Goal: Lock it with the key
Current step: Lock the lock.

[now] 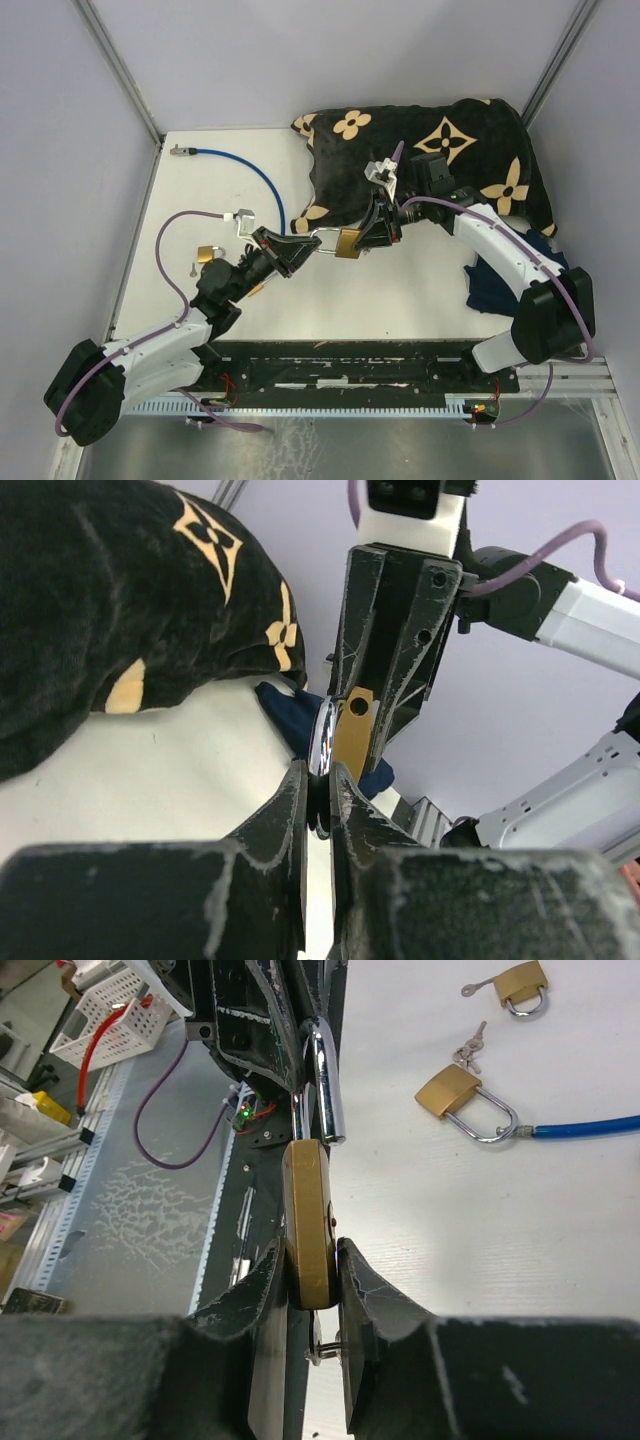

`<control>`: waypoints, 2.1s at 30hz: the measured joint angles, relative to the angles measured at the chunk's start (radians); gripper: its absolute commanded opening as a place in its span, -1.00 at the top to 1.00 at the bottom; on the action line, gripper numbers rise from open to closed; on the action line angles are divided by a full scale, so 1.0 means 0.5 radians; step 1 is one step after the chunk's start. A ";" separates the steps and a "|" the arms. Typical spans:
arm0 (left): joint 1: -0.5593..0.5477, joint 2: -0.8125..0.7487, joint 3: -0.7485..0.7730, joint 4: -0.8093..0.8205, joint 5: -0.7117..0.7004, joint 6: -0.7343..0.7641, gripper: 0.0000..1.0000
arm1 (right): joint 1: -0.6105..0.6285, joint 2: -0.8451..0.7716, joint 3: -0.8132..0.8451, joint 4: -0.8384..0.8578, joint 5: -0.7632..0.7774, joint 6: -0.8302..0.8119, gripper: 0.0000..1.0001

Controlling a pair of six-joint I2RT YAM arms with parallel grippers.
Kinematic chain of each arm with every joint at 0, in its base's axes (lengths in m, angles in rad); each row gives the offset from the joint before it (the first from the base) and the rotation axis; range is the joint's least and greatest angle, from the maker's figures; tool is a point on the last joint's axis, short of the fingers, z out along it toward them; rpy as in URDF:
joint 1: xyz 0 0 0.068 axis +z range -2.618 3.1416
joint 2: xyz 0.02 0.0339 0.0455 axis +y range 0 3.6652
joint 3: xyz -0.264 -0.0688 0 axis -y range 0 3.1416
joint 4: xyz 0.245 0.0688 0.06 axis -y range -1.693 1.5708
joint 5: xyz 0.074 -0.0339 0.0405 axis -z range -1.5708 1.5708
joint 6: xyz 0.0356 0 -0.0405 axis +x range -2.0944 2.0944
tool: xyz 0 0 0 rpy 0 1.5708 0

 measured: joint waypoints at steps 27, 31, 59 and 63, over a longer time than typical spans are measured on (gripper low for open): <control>0.014 0.015 0.189 -0.449 0.379 0.654 0.94 | 0.017 0.109 0.050 -0.616 0.053 -0.948 0.72; 0.011 0.015 0.214 -0.562 0.414 0.731 0.94 | 0.038 0.174 0.088 -0.771 0.108 -1.164 0.68; -0.018 -0.011 0.386 -1.279 0.491 1.170 0.94 | 0.114 0.365 0.102 -0.822 0.266 -1.420 0.19; -0.019 -0.011 0.386 -1.283 0.494 1.191 0.94 | 0.135 0.371 0.102 -0.802 0.278 -1.417 -0.12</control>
